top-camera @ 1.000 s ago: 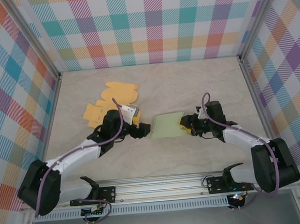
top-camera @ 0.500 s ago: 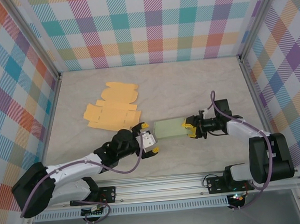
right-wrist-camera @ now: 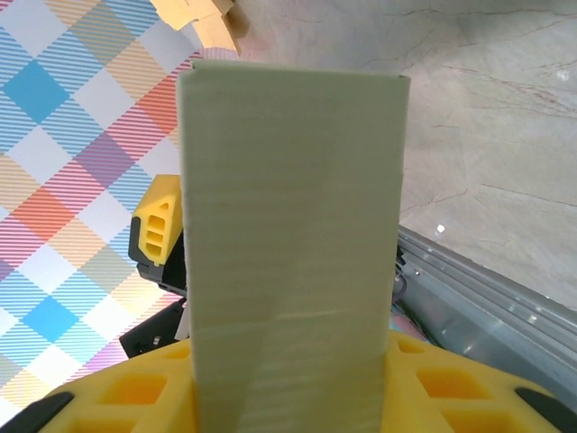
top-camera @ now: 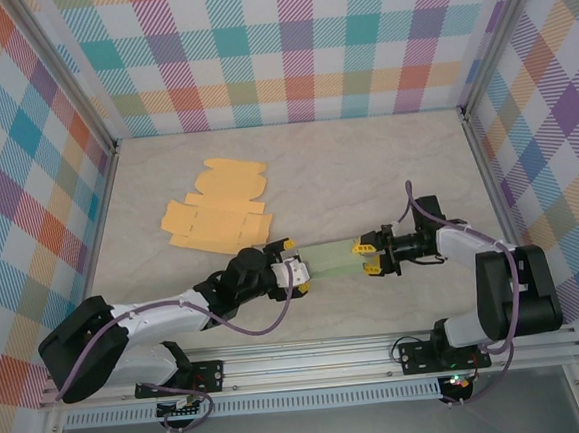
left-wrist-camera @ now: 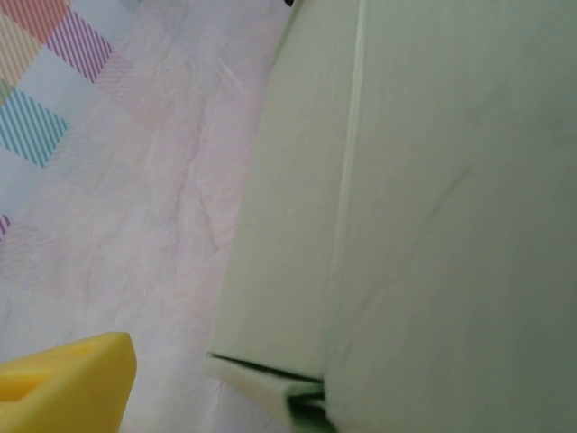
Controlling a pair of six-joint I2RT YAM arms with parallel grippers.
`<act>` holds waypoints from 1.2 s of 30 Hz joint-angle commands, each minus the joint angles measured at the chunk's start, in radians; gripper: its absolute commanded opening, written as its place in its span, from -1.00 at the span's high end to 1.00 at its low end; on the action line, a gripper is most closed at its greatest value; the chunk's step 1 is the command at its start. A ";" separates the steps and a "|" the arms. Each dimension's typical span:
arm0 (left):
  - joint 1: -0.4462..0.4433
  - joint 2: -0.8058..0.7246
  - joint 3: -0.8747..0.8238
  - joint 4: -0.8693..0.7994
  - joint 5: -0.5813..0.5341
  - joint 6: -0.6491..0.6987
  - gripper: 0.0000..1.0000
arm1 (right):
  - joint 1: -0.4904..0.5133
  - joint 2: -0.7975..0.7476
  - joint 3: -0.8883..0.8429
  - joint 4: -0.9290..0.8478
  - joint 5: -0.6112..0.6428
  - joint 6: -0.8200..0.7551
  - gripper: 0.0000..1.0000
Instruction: Fold the paper box
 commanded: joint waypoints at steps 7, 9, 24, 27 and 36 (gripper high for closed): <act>-0.009 0.024 0.078 -0.065 0.064 0.006 0.13 | -0.014 0.065 0.043 -0.080 -0.049 -0.092 0.10; -0.009 0.025 0.092 -0.103 0.065 0.004 0.25 | -0.015 0.080 0.046 -0.076 -0.051 -0.099 0.07; 0.026 0.114 0.157 -0.235 0.147 -0.114 0.22 | -0.118 -0.015 0.103 -0.181 0.178 -0.247 -0.49; 0.073 0.149 0.217 -0.314 0.222 -0.197 0.22 | -0.122 -0.100 0.125 -0.200 0.314 -0.280 -0.49; 0.147 0.252 0.344 -0.479 0.337 -0.240 0.20 | -0.109 -0.420 0.140 -0.205 0.558 -0.416 -0.44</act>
